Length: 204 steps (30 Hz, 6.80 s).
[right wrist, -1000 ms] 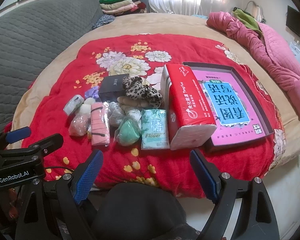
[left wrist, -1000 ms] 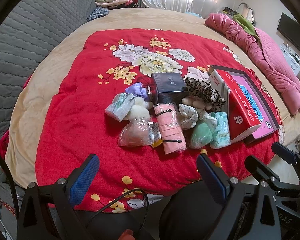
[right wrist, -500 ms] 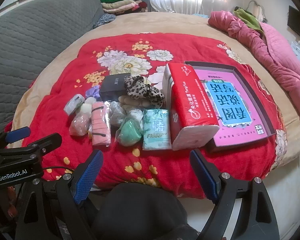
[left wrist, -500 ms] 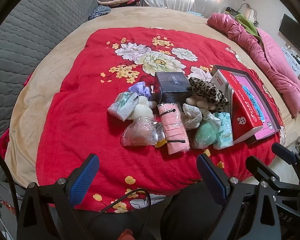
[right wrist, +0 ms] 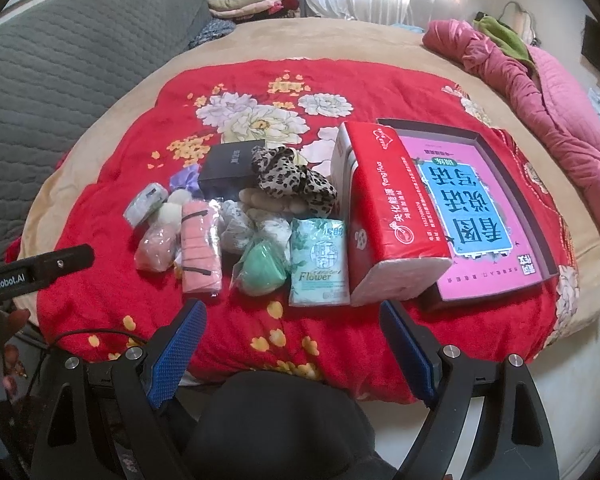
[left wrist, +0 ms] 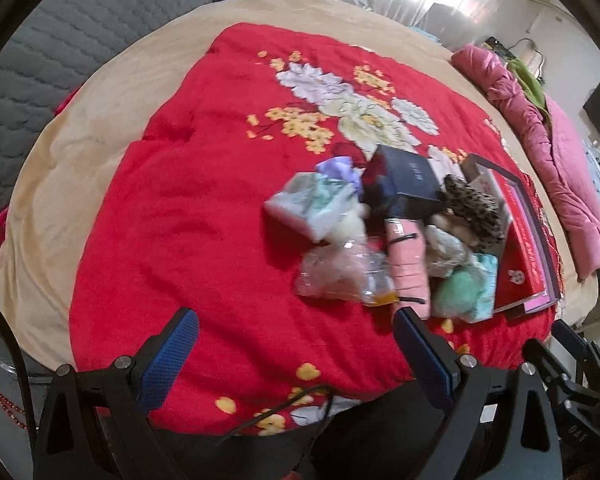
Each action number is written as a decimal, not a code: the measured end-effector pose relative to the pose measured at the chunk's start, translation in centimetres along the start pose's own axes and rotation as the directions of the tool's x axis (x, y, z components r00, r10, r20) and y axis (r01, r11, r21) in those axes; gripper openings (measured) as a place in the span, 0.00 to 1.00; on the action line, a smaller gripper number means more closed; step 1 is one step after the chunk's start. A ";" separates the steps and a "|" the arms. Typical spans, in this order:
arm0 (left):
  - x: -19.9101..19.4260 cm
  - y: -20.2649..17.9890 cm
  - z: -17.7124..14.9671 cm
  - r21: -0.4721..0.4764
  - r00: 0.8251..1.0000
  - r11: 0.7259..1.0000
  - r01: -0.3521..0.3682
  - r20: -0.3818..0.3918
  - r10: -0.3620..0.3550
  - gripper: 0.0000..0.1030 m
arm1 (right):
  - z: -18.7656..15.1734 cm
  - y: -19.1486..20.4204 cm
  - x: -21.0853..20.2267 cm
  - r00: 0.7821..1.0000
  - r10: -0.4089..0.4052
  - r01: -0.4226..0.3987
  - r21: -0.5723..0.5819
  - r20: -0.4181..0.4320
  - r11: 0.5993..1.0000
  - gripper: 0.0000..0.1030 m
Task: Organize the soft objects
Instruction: 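Reach the right tool into the pile and grasp the leopard-print scrunchie, then carry the scrunchie with the right tool over the pink book tray, then lower the scrunchie into the tray and open the right tool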
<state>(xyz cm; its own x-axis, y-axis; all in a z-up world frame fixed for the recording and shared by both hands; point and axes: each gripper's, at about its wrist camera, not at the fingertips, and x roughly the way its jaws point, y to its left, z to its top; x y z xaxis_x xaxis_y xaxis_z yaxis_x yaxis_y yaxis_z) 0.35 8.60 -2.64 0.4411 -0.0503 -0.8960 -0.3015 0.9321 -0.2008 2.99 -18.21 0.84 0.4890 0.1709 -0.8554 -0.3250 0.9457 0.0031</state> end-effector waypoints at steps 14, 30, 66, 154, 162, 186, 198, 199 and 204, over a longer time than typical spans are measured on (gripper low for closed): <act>5.5 -1.9 1.7 0.060 0.996 0.998 0.021 -0.093 -0.015 0.95 | 2.6 0.1 1.6 0.999 -0.032 0.032 -0.044 0.008 0.999 0.86; 9.7 -2.1 2.8 0.026 0.982 0.994 0.105 -0.162 -0.099 0.82 | 8.9 1.2 8.2 0.996 -0.082 0.072 -0.217 -0.038 0.973 0.86; 6.9 -1.4 1.8 0.003 0.969 0.981 0.196 -0.155 -0.194 0.57 | 10.5 -1.3 5.4 0.995 0.096 -0.094 -0.060 0.031 0.994 0.15; 13.6 -41.9 2.5 0.624 0.939 0.745 0.238 -0.344 -0.012 0.57 | 2.2 -32.2 6.8 0.995 -0.049 0.079 0.367 -0.090 0.927 0.36; 14.5 -42.1 2.9 0.620 0.936 0.751 0.228 -0.352 0.006 0.57 | 1.3 -31.9 6.5 0.995 0.011 0.030 0.386 -0.104 0.922 0.52; 16.5 -42.3 2.8 0.630 0.930 0.749 0.207 -0.364 0.050 0.59 | 1.0 -32.5 5.6 0.988 -0.075 0.120 0.374 -0.133 0.920 0.57; 16.7 -42.9 2.4 0.629 0.927 0.746 0.219 -0.372 0.041 0.60 | 0.2 -32.1 4.5 0.990 -0.068 0.110 0.379 -0.123 0.919 0.65; 16.7 -42.9 2.5 0.627 0.927 0.748 0.218 -0.373 0.043 0.61 | 0.2 -32.1 4.3 0.991 -0.068 0.109 0.379 -0.119 0.919 0.65; 16.4 -42.7 2.4 0.622 0.925 0.751 0.221 -0.377 0.041 0.63 | 0.3 -32.2 3.4 0.992 -0.073 0.106 0.387 -0.100 0.916 0.66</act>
<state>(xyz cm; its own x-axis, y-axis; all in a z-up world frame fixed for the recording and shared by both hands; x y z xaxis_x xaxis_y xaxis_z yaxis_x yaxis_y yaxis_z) 22.54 -31.14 -7.81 0.0772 -0.1440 -0.9866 0.3971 0.9121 -0.1021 15.38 -47.97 -2.02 0.4278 0.0733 -0.9009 0.0673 0.9914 0.1126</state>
